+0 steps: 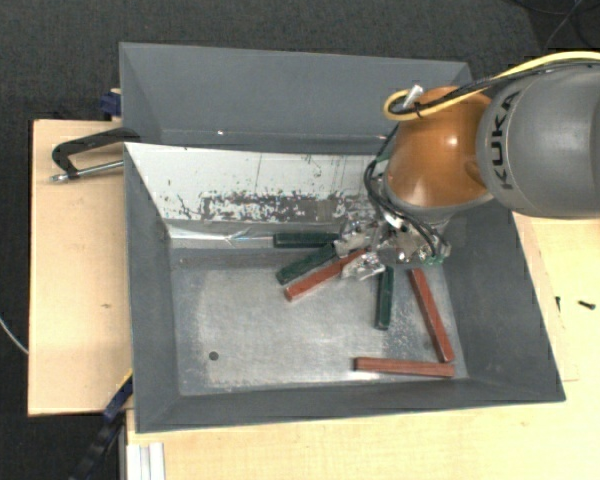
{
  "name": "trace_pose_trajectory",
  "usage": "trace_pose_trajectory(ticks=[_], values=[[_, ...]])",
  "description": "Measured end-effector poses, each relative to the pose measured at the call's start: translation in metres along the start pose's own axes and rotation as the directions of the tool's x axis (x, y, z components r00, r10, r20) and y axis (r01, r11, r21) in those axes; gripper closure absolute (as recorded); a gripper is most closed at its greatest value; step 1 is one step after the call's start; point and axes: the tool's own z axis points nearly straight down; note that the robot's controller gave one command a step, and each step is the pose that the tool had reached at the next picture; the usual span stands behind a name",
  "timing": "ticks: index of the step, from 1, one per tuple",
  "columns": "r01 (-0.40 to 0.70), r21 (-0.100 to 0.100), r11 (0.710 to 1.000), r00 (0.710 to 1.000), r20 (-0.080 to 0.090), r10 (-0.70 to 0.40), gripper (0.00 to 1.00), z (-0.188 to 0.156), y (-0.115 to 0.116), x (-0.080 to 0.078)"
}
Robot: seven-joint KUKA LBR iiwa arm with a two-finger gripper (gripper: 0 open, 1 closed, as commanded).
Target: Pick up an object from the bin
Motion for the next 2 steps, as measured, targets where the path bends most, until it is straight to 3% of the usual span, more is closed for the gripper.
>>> trace_pose_trajectory(ticks=[1, 2], values=[[0.151, -0.005, 0.988, 0.988, -0.033, -0.151, 1.0, -0.1976, -0.017, 0.0126], [0.15, -0.009, 0.989, 0.988, -0.038, -0.151, 1.0, -0.1938, -0.0166, 0.0133]])
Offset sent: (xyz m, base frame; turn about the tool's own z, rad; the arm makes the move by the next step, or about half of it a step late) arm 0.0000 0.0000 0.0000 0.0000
